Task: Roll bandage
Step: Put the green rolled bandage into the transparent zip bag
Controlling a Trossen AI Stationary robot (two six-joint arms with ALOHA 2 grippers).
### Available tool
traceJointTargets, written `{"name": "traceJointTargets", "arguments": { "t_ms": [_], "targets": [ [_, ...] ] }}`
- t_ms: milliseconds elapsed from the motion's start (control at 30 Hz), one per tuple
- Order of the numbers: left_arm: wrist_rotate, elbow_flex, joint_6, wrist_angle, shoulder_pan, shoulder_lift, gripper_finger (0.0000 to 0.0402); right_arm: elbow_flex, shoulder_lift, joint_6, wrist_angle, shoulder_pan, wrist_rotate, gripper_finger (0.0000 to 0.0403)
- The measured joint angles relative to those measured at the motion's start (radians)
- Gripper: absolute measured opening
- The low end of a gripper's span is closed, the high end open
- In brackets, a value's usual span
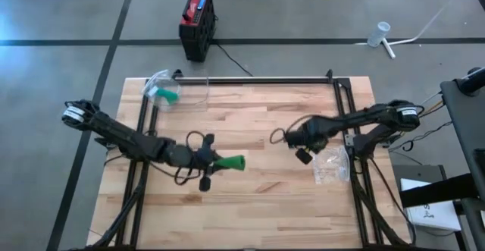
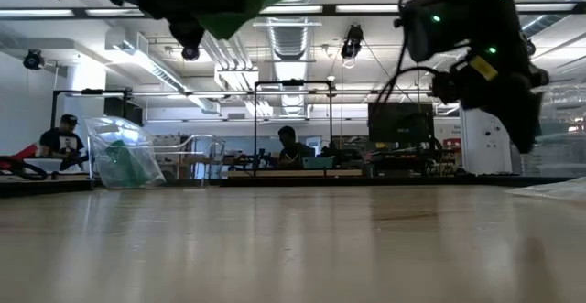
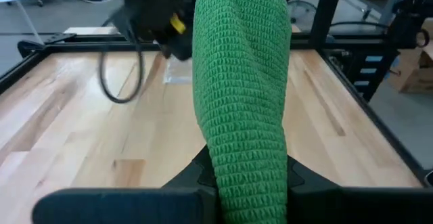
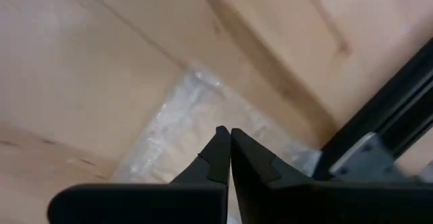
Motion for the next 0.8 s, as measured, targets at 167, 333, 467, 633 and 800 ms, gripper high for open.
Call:
{"name": "traceJointTargets", "arguments": {
  "t_ms": [167, 333, 467, 633, 800],
  "targets": [
    [-0.119, -0.018, -0.078, 0.053, -0.116, 0.009, 0.0039, -0.088, 0.023, 0.166, 0.078, 0.093, -0.005, 0.0002],
    [-0.156, -0.024, -0.114, 0.109, -0.174, 0.054, 0.0039, -0.104, 0.089, 0.231, 0.155, 0.173, -0.04, 0.0001],
    [-0.155, -0.001, -0.128, 0.132, -0.179, 0.131, 0.0039, -0.061, 0.171, 0.204, 0.289, 0.208, -0.056, 0.0],
    [-0.136, 0.071, -0.102, 0.133, -0.179, 0.23, 0.0039, 0.186, 0.242, -0.066, 0.459, 0.214, 0.056, 0.0],
    [-0.133, 0.118, -0.056, 0.113, -0.191, 0.273, 0.0039, 0.448, 0.184, -0.371, 0.349, 0.276, 0.447, 0.001]
  ]
}}
